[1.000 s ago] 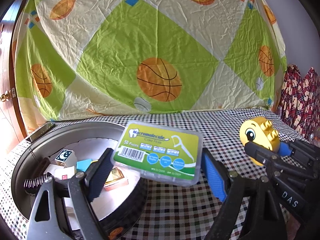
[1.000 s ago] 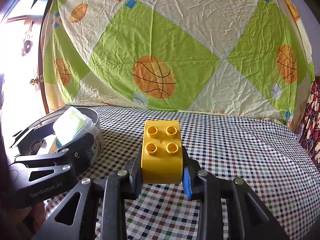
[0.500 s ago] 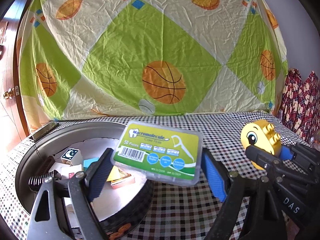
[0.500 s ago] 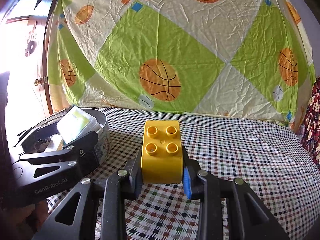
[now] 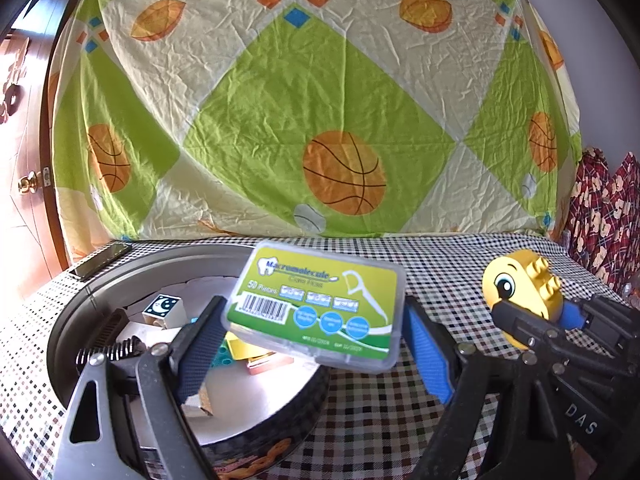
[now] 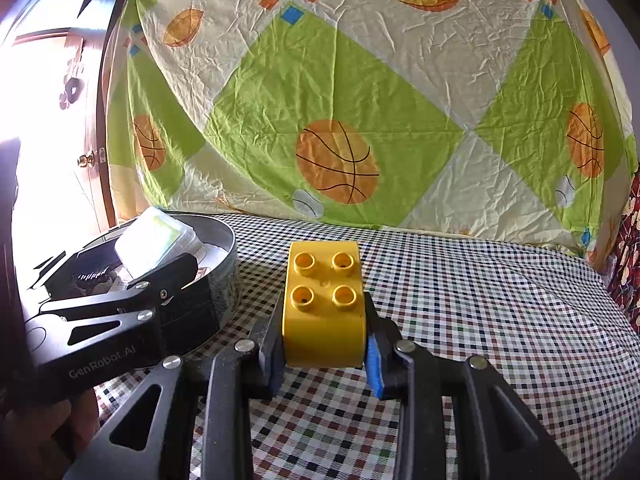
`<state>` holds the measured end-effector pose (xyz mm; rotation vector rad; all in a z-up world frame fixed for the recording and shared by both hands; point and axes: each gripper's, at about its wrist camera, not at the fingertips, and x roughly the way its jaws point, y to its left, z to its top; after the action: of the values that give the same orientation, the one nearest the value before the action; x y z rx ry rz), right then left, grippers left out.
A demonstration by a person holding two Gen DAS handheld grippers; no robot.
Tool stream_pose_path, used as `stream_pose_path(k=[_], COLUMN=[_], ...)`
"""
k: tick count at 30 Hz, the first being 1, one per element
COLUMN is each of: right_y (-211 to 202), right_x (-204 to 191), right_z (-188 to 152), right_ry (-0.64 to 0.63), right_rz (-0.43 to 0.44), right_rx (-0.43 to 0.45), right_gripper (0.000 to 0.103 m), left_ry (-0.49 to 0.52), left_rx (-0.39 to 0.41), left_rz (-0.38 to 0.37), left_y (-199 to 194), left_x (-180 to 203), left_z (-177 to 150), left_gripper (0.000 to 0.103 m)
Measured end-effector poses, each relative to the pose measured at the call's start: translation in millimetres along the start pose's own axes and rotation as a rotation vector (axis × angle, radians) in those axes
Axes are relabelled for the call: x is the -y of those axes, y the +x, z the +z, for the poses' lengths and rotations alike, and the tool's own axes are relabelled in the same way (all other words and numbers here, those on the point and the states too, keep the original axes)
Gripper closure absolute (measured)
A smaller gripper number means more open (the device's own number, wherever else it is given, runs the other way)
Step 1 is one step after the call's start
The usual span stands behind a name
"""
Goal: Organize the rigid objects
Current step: 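Lower the floss-pick box and yellow Duplo brick over the tin with both tools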
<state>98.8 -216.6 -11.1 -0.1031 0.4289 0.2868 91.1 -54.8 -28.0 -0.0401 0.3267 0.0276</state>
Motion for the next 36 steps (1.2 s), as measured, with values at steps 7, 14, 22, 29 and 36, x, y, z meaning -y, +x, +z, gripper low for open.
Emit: stream_pose_path(k=[7,14,22,29,36], right_y=[0,5,9,14,19], right_x=[-11,-22,-33,-39,-50], right_z=[0,1,2,2,3], right_ry=[-0.012,-0.024,-0.027,-0.034,-0.046], right_rz=[0.017,0.036,0.047,0.059,0.076], right_rx=[-0.002,-0.009,-0.001,-0.008,-0.013], right_gripper=[0.069,0.069,0.069,0.069,0.069], left_ry=[-0.009,-0.017,-0.027,-0.038,-0.045], left_rx=[0.017,0.027,0.027,0.021,0.024], left_rz=[0.018,0.030,0.043,0.061,0.069], left_y=[-6,-9,-10,-12,-16], left_x=[-8,-15,-24,-36,-45], left_z=[0,-1,-2,-2,-3], left_gripper=[0.017,0.017,0.017,0.017,0.017])
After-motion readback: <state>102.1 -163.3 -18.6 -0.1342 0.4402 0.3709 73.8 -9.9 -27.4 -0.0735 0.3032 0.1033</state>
